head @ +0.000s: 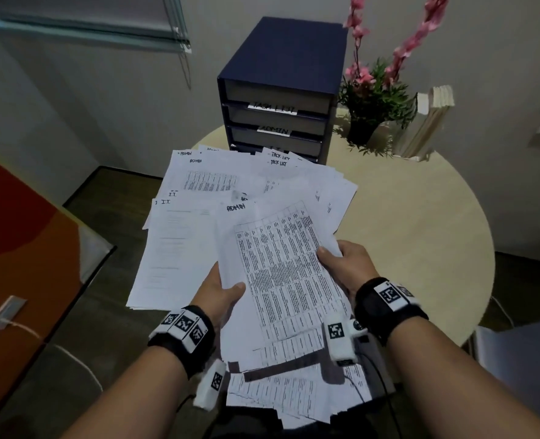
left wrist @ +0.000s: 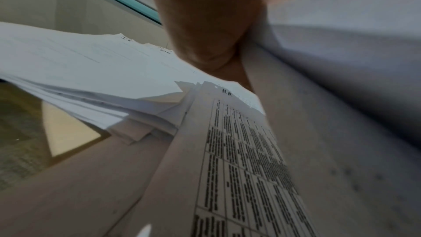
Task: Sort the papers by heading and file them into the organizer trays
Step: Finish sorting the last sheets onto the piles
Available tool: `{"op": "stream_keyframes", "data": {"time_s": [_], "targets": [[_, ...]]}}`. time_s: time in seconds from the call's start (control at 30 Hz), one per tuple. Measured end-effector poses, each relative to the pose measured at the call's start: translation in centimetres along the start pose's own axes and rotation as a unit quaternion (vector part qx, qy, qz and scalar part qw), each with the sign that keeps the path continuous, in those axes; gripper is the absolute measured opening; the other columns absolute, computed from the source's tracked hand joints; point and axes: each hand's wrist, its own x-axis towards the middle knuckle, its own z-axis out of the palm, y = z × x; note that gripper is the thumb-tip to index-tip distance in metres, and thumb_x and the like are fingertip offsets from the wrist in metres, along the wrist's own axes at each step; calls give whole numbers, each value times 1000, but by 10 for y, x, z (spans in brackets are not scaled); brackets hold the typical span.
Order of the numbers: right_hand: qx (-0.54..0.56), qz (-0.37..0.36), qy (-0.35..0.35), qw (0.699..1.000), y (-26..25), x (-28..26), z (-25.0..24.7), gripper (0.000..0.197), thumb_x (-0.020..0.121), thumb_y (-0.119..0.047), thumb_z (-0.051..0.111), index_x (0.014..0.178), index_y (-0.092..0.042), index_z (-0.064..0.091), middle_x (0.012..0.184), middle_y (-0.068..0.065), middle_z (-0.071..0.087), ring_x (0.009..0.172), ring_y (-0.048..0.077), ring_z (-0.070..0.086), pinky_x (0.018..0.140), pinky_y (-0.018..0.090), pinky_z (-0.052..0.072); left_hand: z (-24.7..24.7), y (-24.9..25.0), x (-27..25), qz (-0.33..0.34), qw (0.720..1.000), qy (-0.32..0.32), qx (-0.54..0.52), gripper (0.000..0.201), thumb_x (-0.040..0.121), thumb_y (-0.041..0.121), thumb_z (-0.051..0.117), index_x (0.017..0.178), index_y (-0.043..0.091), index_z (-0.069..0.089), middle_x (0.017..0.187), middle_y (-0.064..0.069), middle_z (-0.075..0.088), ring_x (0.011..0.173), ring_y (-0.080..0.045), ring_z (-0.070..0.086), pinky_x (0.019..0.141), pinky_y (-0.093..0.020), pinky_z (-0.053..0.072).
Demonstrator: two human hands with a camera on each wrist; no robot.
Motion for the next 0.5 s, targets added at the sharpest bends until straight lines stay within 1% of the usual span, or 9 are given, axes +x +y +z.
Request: {"op": "stream_keyframes", "data": {"time_s": [0.03,0.1,0.17,0.23,0.27,0.33,0.4,0.43,0.5], "targets": [[-2,-6,-9,1000,-1,-1,2,35,85,-33,70,77,0,62,63,4,44,55,16,37,60,29,31,0,0,-3,-10,1000,23,-9,57,92,-2,58,141,25,43,130,-3,62,114,-24,58,109,-48,38],[-4,-15,-8,1000,-2,-3,6,33,89,-26,68,64,-11,51,59,2,37,52,16,33,55,26,30,-10,1,-4,-22,996,74,-42,49,95,-8,52,137,15,49,122,-8,66,107,-28,62,105,-52,41],[22,7,10,1000,-6,-5,7,24,92,-12,65,69,-9,58,65,6,54,56,17,50,52,27,47,-31,1,1,-29,990,127,-53,41,94,-6,54,131,12,54,116,-12,69,103,-35,66,96,-57,49],[32,29,27,999,-5,-4,5,18,93,-7,63,75,-5,63,77,13,64,68,25,63,67,37,56,-64,-6,12,-42,981,186,-27,36,93,-4,56,124,13,58,107,-11,71,96,-35,68,91,-53,51],[-19,31,38,999,0,-1,1,20,92,-9,62,72,-8,62,76,11,65,71,27,65,69,39,57,-83,-9,17,-52,976,209,-6,33,92,-3,57,119,15,60,103,-11,71,93,-34,68,90,-52,51],[-207,37,24,977,12,0,-7,21,90,-17,62,69,-16,59,76,0,65,81,26,63,70,30,49,-116,-17,27,-75,968,234,44,30,89,-3,60,114,14,61,102,-18,70,88,-36,67,87,-53,53],[-360,85,-11,929,21,-9,-8,20,88,-33,64,88,-14,60,101,4,64,98,28,59,78,28,43,-136,-24,32,-101,962,236,90,25,91,-2,59,114,7,58,83,-21,65,66,-31,60,67,-39,54],[-409,122,-24,904,30,-15,-6,39,85,-43,65,105,-11,58,116,10,57,107,32,56,85,32,45,-142,-27,33,-118,958,235,114,20,92,-2,57,111,6,56,70,-18,57,55,-26,52,55,-30,47],[-454,183,-18,872,44,-29,0,73,77,-58,64,127,-9,42,131,15,40,121,37,44,94,45,44,-150,-35,38,-137,953,223,149,18,93,0,57,109,7,54,62,-13,49,49,-22,43,50,-24,37]]}}
